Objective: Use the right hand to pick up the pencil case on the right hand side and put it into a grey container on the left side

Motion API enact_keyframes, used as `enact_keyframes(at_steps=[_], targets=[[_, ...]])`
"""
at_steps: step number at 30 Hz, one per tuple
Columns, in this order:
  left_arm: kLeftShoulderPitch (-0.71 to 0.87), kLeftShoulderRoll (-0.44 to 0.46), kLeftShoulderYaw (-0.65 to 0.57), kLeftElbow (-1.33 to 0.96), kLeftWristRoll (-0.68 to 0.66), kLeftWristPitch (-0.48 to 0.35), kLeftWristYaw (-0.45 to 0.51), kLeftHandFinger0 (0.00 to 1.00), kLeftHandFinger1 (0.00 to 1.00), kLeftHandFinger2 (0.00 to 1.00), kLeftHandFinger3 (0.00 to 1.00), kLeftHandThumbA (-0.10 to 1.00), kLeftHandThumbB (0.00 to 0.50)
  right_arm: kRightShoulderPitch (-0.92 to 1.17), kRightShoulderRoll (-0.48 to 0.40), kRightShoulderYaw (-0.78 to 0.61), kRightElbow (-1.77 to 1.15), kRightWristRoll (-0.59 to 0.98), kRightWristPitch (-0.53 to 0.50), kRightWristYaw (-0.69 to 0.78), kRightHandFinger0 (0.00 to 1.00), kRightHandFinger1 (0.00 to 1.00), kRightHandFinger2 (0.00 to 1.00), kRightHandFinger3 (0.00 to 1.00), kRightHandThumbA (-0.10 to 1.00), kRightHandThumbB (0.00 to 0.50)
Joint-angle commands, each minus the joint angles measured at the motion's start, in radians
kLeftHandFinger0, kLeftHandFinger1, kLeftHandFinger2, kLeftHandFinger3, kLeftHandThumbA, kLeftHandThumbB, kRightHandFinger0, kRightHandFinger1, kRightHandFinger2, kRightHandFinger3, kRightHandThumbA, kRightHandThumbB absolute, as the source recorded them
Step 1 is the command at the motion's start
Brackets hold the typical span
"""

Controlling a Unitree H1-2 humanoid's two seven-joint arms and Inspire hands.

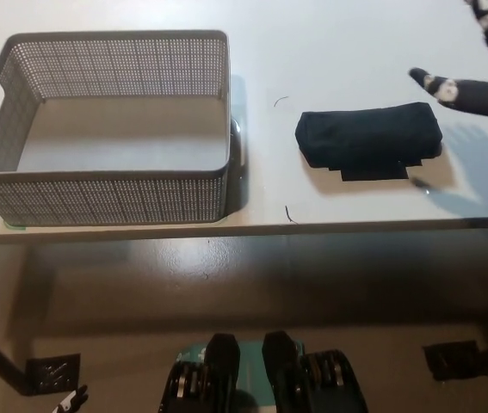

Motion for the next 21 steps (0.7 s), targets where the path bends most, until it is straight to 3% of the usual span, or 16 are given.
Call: enact_keyframes(at_steps=[1, 4, 7, 9, 21], targets=[[0.012, 0.019, -0.004, -0.04, 0.028, -0.06, 0.01, 1.0, 1.0, 1.0, 1.0, 1.0, 0.332, -0.312, -0.021, 0.124, 0.227, -0.091, 0.041, 0.153, 1.0, 1.0, 1.0, 1.0, 0.86, 0.5], [0.014, 0.02, -0.003, -0.045, 0.027, -0.056, 0.007, 1.0, 1.0, 1.0, 1.0, 1.0, 0.308, -0.366, -0.001, 0.143, 0.296, -0.056, 0.072, 0.194, 1.0, 1.0, 1.0, 1.0, 0.84, 0.5], [0.001, 0.019, -0.003, -0.028, 0.026, -0.075, 0.011, 1.0, 1.0, 1.0, 1.0, 1.0, 0.29, -0.433, 0.029, 0.143, 0.384, 0.016, 0.104, 0.261, 1.0, 1.0, 1.0, 1.0, 0.9, 0.5], [-0.001, 0.021, -0.003, -0.036, 0.023, -0.07, 0.005, 1.0, 1.0, 1.0, 1.0, 1.0, 0.303, -0.471, 0.042, 0.165, 0.439, 0.01, 0.088, 0.269, 1.0, 1.0, 1.0, 1.0, 0.95, 0.5], [0.001, 0.03, 0.0, -0.066, 0.031, -0.05, -0.001, 1.0, 1.0, 1.0, 1.0, 1.0, 0.294, -0.572, 0.103, 0.245, 0.67, 0.001, 0.069, 0.317, 1.0, 1.0, 1.0, 1.0, 0.95, 0.5]])
